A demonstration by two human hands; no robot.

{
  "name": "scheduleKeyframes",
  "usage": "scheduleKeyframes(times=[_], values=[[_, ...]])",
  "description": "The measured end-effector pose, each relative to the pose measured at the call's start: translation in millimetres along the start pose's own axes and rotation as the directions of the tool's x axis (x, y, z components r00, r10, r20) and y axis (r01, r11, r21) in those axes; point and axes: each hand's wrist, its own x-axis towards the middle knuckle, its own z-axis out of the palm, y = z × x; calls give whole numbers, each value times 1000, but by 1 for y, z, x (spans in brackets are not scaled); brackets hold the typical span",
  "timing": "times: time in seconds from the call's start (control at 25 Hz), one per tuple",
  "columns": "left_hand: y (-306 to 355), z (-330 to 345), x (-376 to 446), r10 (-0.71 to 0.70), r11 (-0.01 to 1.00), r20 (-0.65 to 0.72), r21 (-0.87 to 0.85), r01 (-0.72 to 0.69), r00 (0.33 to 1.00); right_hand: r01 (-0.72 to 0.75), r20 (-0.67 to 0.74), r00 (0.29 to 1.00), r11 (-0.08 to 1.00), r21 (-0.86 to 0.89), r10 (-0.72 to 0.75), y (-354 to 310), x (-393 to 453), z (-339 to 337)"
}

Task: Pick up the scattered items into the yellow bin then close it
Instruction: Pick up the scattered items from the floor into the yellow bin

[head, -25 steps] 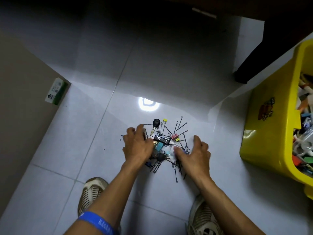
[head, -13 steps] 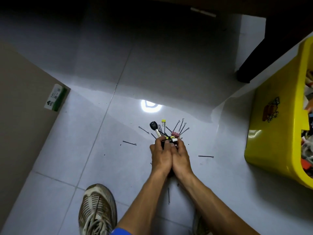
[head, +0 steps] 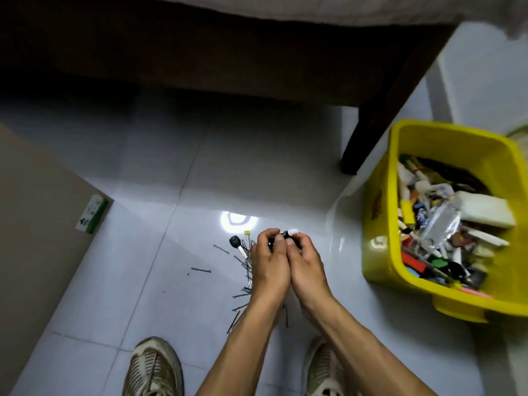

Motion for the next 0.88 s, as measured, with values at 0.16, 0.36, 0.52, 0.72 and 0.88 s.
scheduleKeyframes(times=[0.16, 0.36, 0.52, 0.72, 0.88], values=[[66, 47, -42, 105, 994, 87, -5, -105, 991, 112, -133, 986, 993, 46, -105, -55, -14, -59], [135, 163, -84, 208, 971, 327, 43, -234, 922, 257, -419, 889, 958, 129, -182, -114, -3, -181], [145, 218, -70, -22, 995, 522, 92, -31, 853, 124, -422, 907, 957, 263, -2, -114, 17, -243], [105, 177, -29, -25, 998, 434, 55, 2, 901, -35, -347, 935, 993, 116, 74, -80, 27, -232], [77, 118, -19, 31, 998, 222, -60, -18, 974, 281, -376, 890, 960, 2, -259, -57, -8, -179]])
